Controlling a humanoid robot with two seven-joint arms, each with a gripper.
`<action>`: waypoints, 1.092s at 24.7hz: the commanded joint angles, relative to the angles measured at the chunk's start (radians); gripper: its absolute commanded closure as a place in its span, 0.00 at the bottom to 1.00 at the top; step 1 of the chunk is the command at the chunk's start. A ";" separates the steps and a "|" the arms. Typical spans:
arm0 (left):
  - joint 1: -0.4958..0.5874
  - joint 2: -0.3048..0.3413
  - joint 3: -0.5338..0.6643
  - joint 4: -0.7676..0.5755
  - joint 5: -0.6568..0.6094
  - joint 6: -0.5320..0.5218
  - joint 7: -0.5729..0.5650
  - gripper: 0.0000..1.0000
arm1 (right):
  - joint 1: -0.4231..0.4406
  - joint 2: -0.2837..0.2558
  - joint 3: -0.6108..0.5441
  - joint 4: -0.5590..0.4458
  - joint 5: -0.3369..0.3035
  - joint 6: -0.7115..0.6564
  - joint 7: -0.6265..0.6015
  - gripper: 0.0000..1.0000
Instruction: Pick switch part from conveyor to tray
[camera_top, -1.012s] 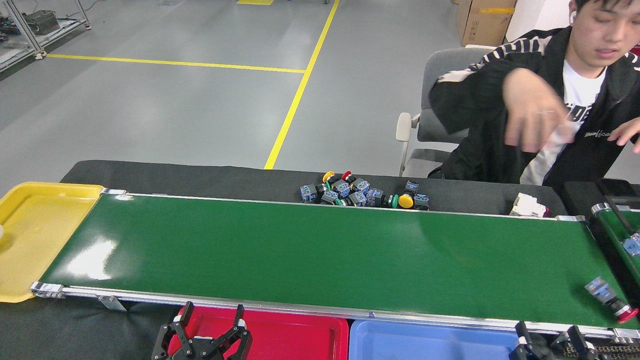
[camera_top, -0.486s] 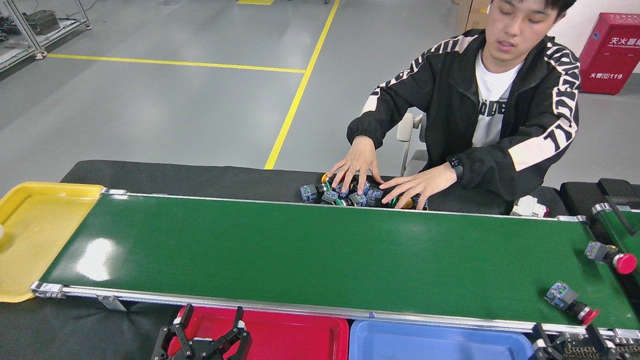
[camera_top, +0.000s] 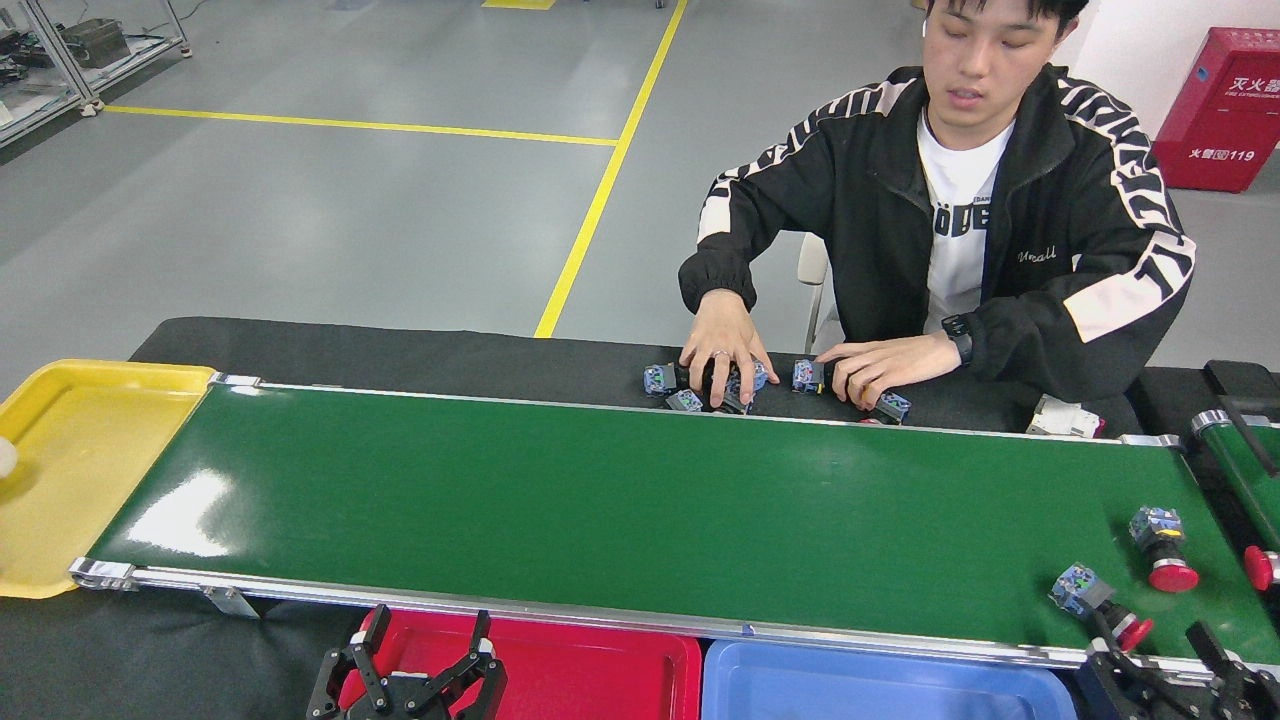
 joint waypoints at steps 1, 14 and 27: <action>-0.004 -0.004 -0.002 -0.012 0.003 -0.003 0.010 0.00 | -0.041 -0.007 0.020 0.011 0.006 0.036 0.002 0.09; -0.007 -0.007 -0.002 -0.012 0.001 -0.002 0.011 0.00 | -0.052 -0.002 0.080 -0.036 -0.009 -0.073 0.025 0.88; -0.005 -0.006 -0.002 -0.012 0.001 -0.002 0.011 0.00 | -0.066 0.131 0.635 -0.176 0.047 -0.102 0.060 0.60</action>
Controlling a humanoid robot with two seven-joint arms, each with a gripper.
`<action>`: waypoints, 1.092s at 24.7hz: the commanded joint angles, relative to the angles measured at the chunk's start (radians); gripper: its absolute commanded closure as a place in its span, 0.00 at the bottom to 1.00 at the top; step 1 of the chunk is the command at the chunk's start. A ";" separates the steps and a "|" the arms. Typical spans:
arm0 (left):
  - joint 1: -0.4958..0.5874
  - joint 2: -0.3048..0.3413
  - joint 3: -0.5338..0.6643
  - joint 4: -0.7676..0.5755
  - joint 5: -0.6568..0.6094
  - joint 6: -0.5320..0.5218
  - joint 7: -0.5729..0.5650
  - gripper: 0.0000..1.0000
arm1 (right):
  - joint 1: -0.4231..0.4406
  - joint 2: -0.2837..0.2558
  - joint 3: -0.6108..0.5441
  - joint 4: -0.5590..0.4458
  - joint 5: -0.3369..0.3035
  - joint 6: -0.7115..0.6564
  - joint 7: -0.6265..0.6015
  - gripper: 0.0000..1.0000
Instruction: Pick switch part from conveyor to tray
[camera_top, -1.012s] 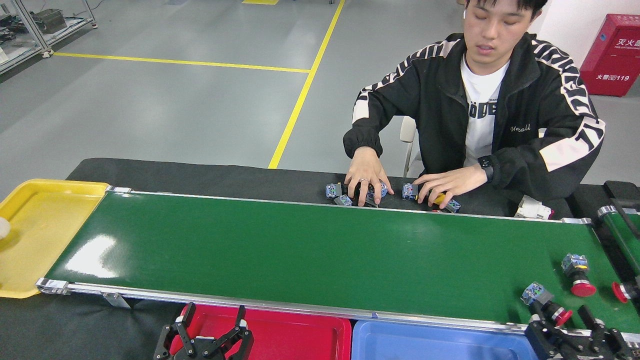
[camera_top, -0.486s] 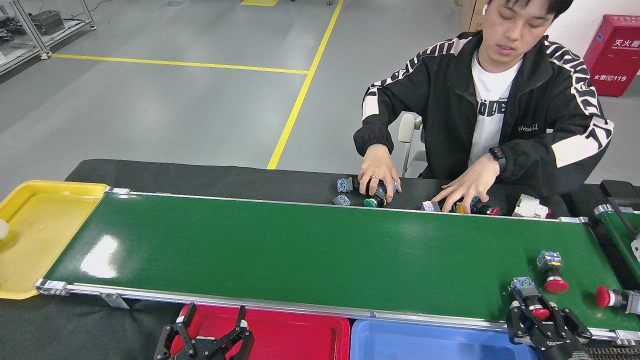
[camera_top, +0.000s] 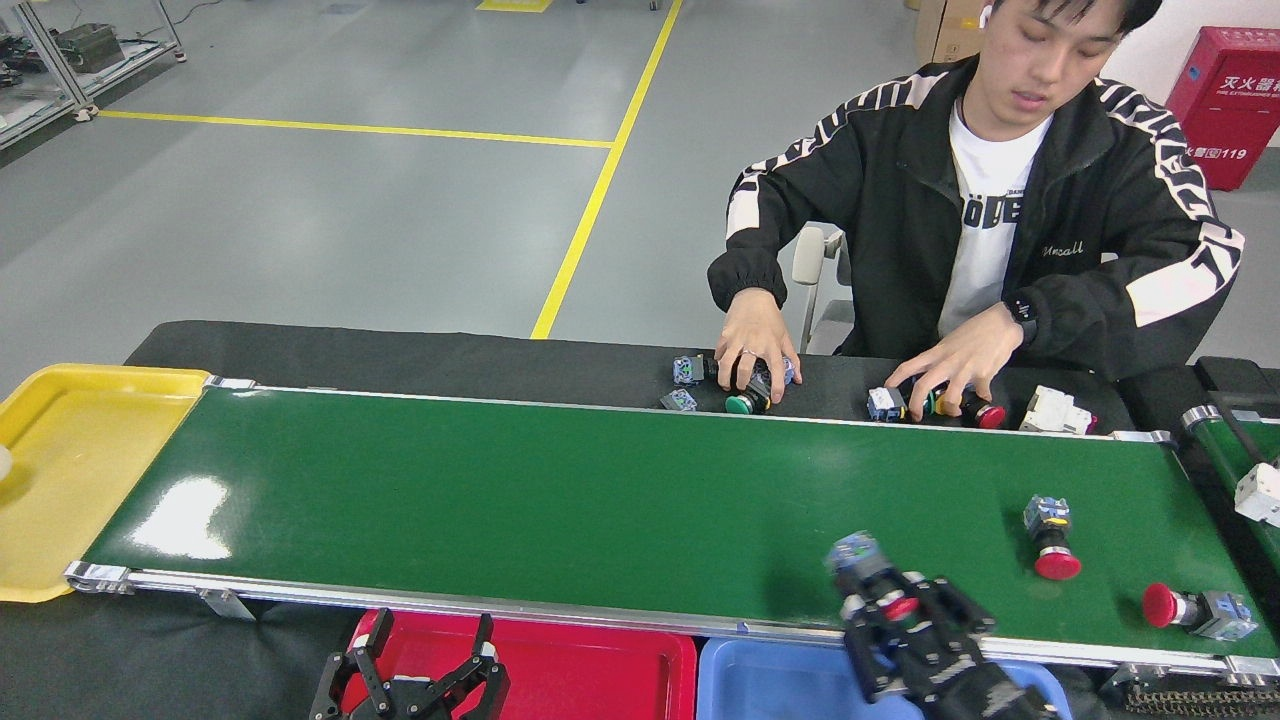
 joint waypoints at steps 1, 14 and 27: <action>-0.010 -0.003 -0.001 -0.012 0.003 -0.002 0.009 0.00 | -0.009 0.018 0.069 -0.014 0.018 0.068 0.001 0.32; -0.016 -0.003 0.001 -0.012 0.001 -0.002 0.007 0.00 | -0.072 0.035 -0.071 -0.082 0.029 0.351 -0.002 0.05; -0.013 0.002 0.019 -0.013 0.001 -0.002 0.007 0.00 | 0.169 -0.023 -0.373 -0.085 0.029 0.447 -0.238 0.04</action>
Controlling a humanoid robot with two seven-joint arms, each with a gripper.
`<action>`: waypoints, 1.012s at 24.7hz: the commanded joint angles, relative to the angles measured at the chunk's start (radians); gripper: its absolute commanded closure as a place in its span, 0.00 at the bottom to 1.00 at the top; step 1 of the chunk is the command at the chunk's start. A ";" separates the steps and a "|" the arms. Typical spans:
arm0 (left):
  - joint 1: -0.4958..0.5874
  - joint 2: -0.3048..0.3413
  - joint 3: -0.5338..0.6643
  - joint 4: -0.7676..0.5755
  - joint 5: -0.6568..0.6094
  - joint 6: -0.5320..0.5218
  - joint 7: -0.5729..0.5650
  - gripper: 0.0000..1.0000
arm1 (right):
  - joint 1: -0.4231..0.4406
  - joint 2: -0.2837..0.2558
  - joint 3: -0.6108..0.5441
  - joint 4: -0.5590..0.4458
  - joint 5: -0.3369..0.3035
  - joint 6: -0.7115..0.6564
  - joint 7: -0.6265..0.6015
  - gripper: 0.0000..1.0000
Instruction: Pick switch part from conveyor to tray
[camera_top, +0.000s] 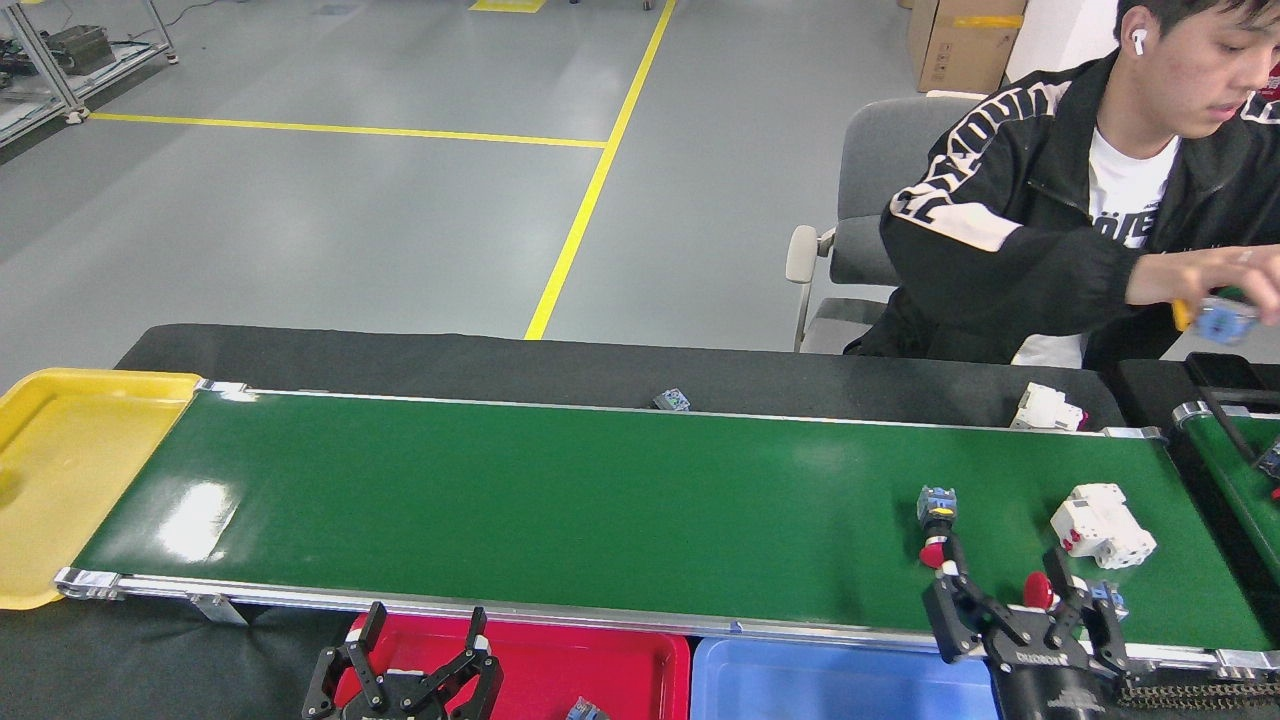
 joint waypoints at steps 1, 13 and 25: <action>-0.005 0.002 0.002 -0.012 0.001 -0.002 0.007 0.00 | 0.002 -0.008 -0.006 -0.015 -0.002 0.002 -0.025 0.04; -0.010 0.005 -0.007 -0.012 0.001 -0.003 0.007 0.00 | -0.204 0.117 0.178 0.063 0.181 0.149 0.140 0.13; -0.005 0.006 0.002 -0.012 0.001 -0.003 0.007 0.00 | -0.467 0.140 0.389 0.402 0.199 0.434 0.184 0.27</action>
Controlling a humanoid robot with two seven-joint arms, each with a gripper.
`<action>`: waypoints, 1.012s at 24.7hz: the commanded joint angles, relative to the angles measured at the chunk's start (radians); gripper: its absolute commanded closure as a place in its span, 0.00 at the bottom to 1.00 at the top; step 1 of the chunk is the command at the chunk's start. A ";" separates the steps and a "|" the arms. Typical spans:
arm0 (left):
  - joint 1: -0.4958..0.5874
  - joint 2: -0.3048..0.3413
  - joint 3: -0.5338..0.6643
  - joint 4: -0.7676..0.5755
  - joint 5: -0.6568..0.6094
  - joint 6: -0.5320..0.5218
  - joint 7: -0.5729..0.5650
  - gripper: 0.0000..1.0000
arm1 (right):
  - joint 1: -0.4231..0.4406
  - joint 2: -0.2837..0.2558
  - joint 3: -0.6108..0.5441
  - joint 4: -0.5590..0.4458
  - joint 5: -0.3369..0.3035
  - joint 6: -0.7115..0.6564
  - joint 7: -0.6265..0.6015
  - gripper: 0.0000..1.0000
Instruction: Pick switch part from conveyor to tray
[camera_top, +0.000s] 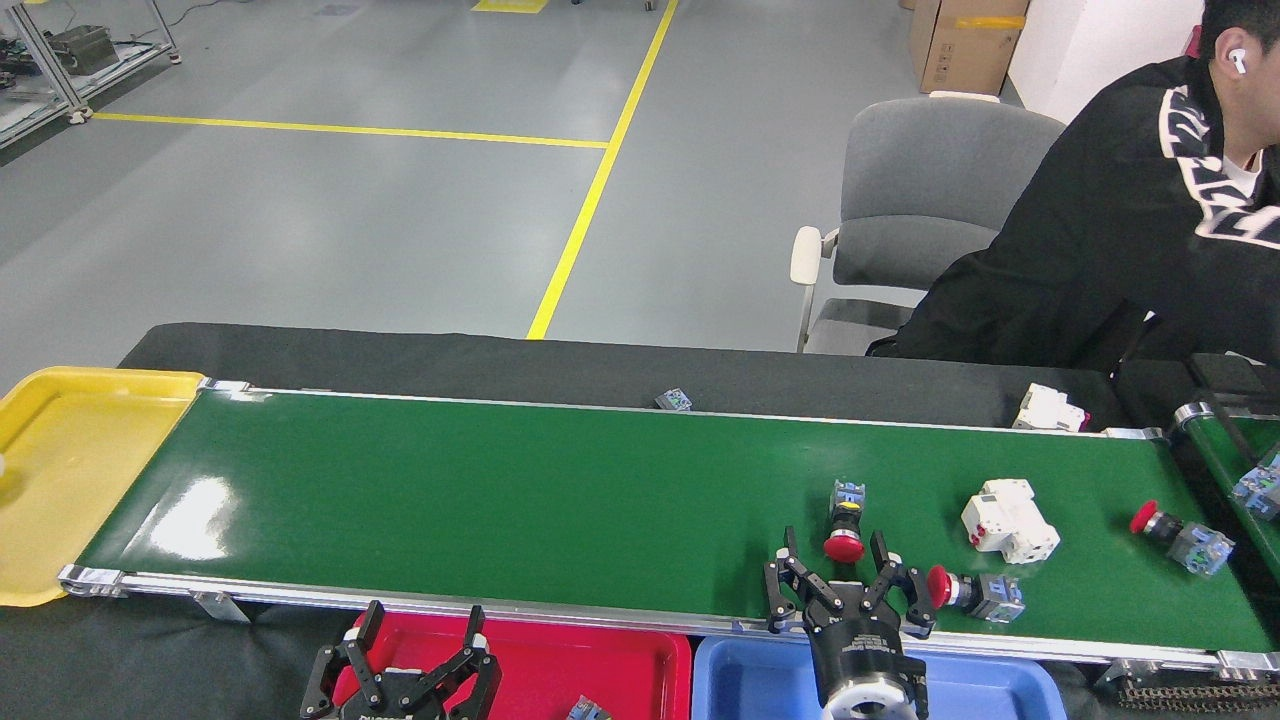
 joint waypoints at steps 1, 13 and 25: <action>-0.003 0.006 0.001 -0.012 0.001 -0.003 0.007 0.00 | -0.039 -0.005 0.002 0.015 -0.007 0.012 0.003 0.41; -0.003 0.003 0.003 -0.012 0.001 -0.003 0.007 0.00 | 0.048 -0.010 0.030 -0.187 -0.036 -0.231 0.049 0.85; 0.004 0.006 0.001 -0.012 0.001 -0.003 0.007 0.00 | 0.306 0.017 0.173 -0.405 -0.070 -0.583 0.113 0.02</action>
